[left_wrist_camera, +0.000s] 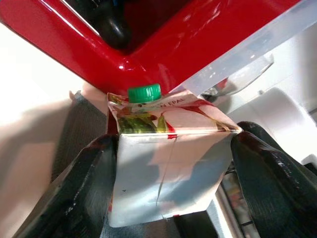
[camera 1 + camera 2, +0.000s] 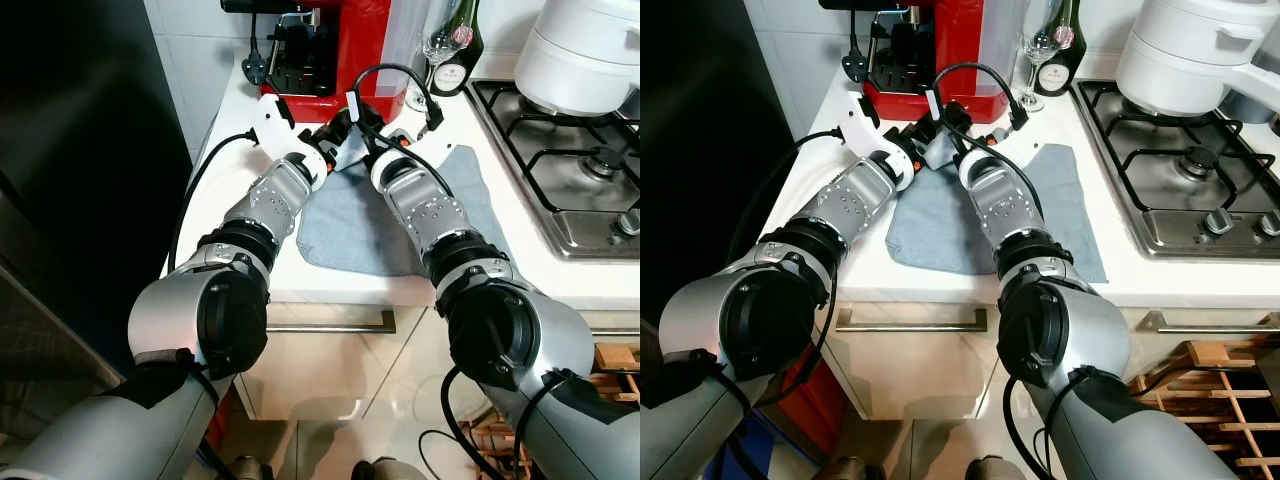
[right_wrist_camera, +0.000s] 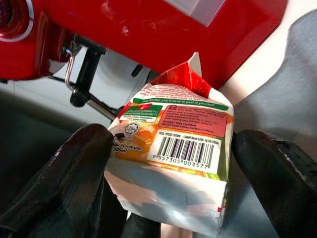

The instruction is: Restocking fridge

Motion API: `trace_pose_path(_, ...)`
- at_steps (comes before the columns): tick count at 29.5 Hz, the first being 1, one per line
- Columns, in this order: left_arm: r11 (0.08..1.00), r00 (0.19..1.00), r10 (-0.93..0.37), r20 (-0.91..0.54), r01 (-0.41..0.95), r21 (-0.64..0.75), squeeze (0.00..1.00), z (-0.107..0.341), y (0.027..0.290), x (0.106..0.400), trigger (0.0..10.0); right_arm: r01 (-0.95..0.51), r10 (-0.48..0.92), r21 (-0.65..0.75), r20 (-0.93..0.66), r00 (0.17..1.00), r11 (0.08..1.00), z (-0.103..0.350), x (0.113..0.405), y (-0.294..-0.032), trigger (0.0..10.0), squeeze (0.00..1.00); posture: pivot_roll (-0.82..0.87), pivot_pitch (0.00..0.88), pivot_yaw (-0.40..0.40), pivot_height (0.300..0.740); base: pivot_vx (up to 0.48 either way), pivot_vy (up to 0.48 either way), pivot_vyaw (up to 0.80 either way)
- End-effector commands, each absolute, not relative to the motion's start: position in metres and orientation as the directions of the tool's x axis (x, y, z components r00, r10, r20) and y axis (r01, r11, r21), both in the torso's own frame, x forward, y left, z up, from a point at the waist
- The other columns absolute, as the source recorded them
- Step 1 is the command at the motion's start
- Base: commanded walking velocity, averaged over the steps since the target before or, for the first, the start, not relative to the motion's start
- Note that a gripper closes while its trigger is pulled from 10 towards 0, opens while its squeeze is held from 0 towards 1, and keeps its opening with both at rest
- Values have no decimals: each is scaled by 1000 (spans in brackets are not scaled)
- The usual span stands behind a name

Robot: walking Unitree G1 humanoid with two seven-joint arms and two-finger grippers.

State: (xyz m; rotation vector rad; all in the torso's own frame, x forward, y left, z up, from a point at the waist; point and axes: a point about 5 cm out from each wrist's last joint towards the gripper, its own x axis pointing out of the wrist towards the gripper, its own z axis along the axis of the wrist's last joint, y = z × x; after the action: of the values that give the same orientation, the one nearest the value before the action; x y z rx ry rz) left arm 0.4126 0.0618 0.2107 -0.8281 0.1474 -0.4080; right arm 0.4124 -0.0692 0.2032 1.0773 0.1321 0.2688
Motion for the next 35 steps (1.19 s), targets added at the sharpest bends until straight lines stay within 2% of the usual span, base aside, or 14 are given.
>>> trace_pose_path(1,540,866,-491,89,384,-749,0,221,42,409,10000,-230,364,881,72,929,413,219,411,-47,10000,0,-157,35,1,740,0,0,0)
trace_pose_path(7,497,839,-525,145,439,-748,0,228,37,408,10000,-310,417,866,133,899,393,232,409,-34,10000,0,-130,14,-5,740,0,0,0)
trace_pose_path(10,462,815,-542,205,492,-738,0,235,39,408,10000,-378,451,855,198,870,355,243,406,-25,10000,0,-105,0,-17,740,0,0,0)
trace_pose_path(20,475,771,-587,245,573,-667,0,229,59,407,10000,-353,433,866,183,883,355,221,389,-40,10000,0,-71,0,-34,740,0,0,0)
trace_pose_path(23,503,758,-607,241,600,-622,0,223,72,404,10000,-376,418,821,188,889,430,214,375,-51,10000,0,-63,0,-32,740,0,0,0)
trace_pose_path(25,522,752,-614,239,615,-591,0,219,83,400,10000,-387,383,716,180,906,580,204,363,-62,10000,0,-60,0,-28,740,0,0,0)
trace_pose_path(26,522,752,-614,239,615,-591,0,219,83,400,10000,-387,383,716,180,906,580,204,363,-62,10000,0,-60,0,-28,740,0,0,0)
trace_pose_path(27,534,751,-617,233,618,-577,0,217,88,397,10000,-385,365,650,174,915,655,199,355,-69,10000,0,-62,0,-27,740,0,0,0)
trace_pose_path(29,542,750,-622,225,619,-568,0,213,95,386,10000,-341,318,590,147,937,732,190,343,-83,10000,0,-67,0,-20,740,0,0,0)
trace_pose_path(33,538,718,-664,206,651,-536,0,208,93,351,10000,-287,260,508,126,957,812,181,320,-105,10000,0,-74,0,-15,740,0,0,0)
trace_pose_path(35,540,718,-666,202,651,-534,0,208,92,348,10000,-287,261,501,124,957,816,180,318,-106,10000,0,-75,0,-15,740,0,0,0)
